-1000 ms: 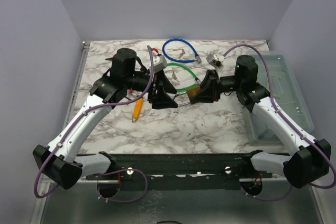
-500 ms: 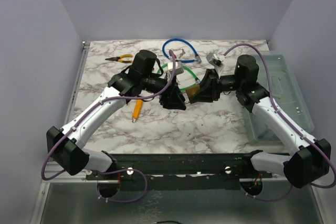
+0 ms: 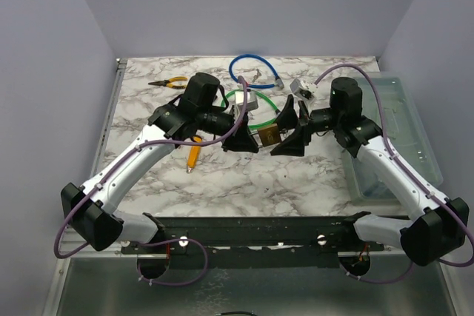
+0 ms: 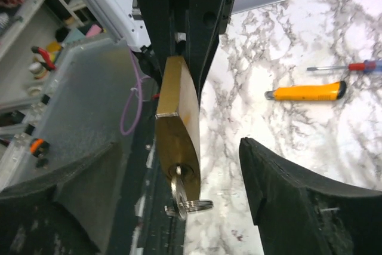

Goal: Lock with the key
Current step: Lock the lock.

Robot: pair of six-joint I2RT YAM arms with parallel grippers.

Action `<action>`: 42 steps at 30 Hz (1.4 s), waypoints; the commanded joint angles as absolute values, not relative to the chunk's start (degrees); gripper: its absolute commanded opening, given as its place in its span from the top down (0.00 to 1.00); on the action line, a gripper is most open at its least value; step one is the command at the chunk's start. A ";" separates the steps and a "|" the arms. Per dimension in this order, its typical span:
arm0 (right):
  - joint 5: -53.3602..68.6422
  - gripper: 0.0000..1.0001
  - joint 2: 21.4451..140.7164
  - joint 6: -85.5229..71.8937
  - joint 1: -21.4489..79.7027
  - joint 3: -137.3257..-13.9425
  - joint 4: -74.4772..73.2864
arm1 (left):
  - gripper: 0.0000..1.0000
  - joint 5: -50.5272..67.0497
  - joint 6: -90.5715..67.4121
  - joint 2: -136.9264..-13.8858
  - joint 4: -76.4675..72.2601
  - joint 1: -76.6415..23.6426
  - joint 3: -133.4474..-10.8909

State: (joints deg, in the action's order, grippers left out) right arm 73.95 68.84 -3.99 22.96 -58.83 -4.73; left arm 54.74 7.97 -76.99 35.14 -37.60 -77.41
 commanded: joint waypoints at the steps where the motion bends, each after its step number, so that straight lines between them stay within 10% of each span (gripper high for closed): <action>1: 74.40 0.11 67.61 7.71 23.17 -61.03 -16.81 | 1.00 55.28 13.62 -73.18 36.79 -37.53 -80.55; 7: 74.11 0.11 70.98 18.70 23.49 -64.02 -25.62 | 1.00 55.84 14.16 -74.79 39.01 -37.57 -82.68; 40: 72.86 1.00 75.01 19.56 30.19 -69.33 -26.37 | 1.00 55.21 13.14 -79.79 39.67 -38.14 -86.71; 42: 71.52 1.00 74.24 16.00 29.96 -68.81 -23.40 | 0.87 55.01 13.02 -78.32 39.69 -37.54 -85.16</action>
